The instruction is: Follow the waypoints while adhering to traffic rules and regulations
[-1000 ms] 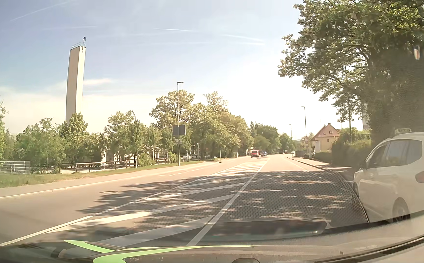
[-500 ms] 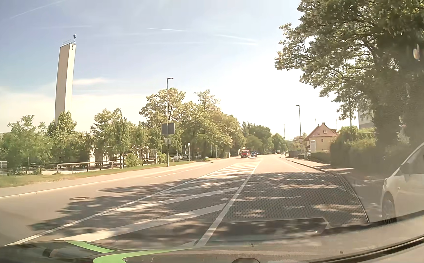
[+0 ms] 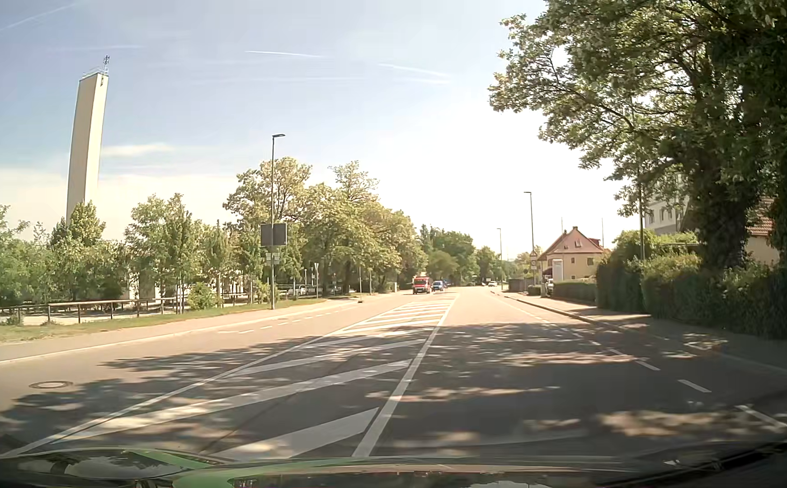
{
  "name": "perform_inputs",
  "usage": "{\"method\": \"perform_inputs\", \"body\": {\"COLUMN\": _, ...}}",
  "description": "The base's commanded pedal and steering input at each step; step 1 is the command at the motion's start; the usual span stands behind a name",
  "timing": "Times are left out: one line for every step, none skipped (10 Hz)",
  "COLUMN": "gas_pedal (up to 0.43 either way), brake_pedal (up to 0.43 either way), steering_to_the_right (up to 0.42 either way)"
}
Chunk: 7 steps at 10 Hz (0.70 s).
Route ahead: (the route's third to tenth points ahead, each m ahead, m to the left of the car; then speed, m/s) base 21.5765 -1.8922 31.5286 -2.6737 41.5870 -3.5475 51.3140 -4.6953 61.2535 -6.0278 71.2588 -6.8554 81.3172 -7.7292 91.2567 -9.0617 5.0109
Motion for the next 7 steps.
{"method": "perform_inputs", "body": {"gas_pedal": 0.209, "brake_pedal": 0.0, "steering_to_the_right": 0.108}}
{"method": "perform_inputs", "body": {"gas_pedal": 0.209, "brake_pedal": 0.0, "steering_to_the_right": 0.108}}
{"method": "perform_inputs", "body": {"gas_pedal": 0.209, "brake_pedal": 0.0, "steering_to_the_right": 0.109}}
{"method": "perform_inputs", "body": {"gas_pedal": 0.209, "brake_pedal": 0.0, "steering_to_the_right": 0.108}}
{"method": "perform_inputs", "body": {"gas_pedal": 0.209, "brake_pedal": 0.0, "steering_to_the_right": 0.106}}
{"method": "perform_inputs", "body": {"gas_pedal": 0.209, "brake_pedal": 0.0, "steering_to_the_right": 0.103}}
{"method": "perform_inputs", "body": {"gas_pedal": 0.209, "brake_pedal": 0.0, "steering_to_the_right": 0.096}}
